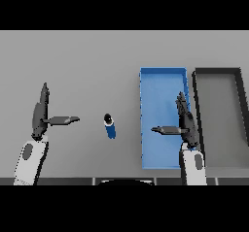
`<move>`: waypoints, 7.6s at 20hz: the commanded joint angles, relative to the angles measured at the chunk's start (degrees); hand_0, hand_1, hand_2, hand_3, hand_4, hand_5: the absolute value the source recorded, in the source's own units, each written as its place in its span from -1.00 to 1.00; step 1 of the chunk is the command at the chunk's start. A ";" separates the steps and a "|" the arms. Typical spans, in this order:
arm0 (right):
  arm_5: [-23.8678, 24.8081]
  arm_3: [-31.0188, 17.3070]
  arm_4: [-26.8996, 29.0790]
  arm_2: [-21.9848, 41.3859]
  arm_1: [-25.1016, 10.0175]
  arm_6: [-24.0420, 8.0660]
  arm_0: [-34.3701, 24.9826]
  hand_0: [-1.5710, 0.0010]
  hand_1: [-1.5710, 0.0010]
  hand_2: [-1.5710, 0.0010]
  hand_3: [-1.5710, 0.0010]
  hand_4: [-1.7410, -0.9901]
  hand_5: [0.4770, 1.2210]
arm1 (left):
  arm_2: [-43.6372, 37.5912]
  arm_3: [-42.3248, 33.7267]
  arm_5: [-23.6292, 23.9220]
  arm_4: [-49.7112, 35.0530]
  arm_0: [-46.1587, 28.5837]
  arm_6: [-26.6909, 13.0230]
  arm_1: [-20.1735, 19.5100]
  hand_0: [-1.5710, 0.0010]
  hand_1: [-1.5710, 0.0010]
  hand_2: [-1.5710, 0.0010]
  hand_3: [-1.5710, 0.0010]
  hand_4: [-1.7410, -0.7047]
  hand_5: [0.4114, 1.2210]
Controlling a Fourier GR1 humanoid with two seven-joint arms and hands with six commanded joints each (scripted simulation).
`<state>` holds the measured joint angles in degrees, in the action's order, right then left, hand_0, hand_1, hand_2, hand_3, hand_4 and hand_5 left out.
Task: Pick up the blue pipe and place it into the blue bin.
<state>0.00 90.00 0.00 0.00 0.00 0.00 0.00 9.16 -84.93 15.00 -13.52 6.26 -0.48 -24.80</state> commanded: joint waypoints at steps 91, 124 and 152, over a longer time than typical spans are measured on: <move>-13.78 21.00 5.99 3.94 -14.43 0.05 5.29 1.00 0.96 0.85 1.00 0.40 -0.65 | 18.75 -6.45 -29.38 14.95 6.08 3.50 23.08 -1.00 -1.00 -1.00 -1.00 -0.47 1.00; -29.80 12.18 16.95 23.27 -9.92 -25.49 -34.87 -0.43 -0.43 -0.46 -0.21 -0.49 -0.68 | 12.85 -5.57 -36.79 20.87 4.67 0.35 28.66 -1.00 -1.00 -1.00 -0.92 -0.85 1.00; -18.82 13.66 17.77 29.43 -12.29 -19.11 -34.90 -1.00 -1.00 -1.00 -1.00 -1.00 1.00 | 9.41 -7.88 -43.25 26.11 3.00 -4.11 30.60 0.90 0.91 0.91 0.92 0.49 -0.62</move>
<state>-18.88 103.66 17.94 29.45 -12.29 -19.09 -34.87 18.58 -92.79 -28.30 12.58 9.21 -4.51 5.78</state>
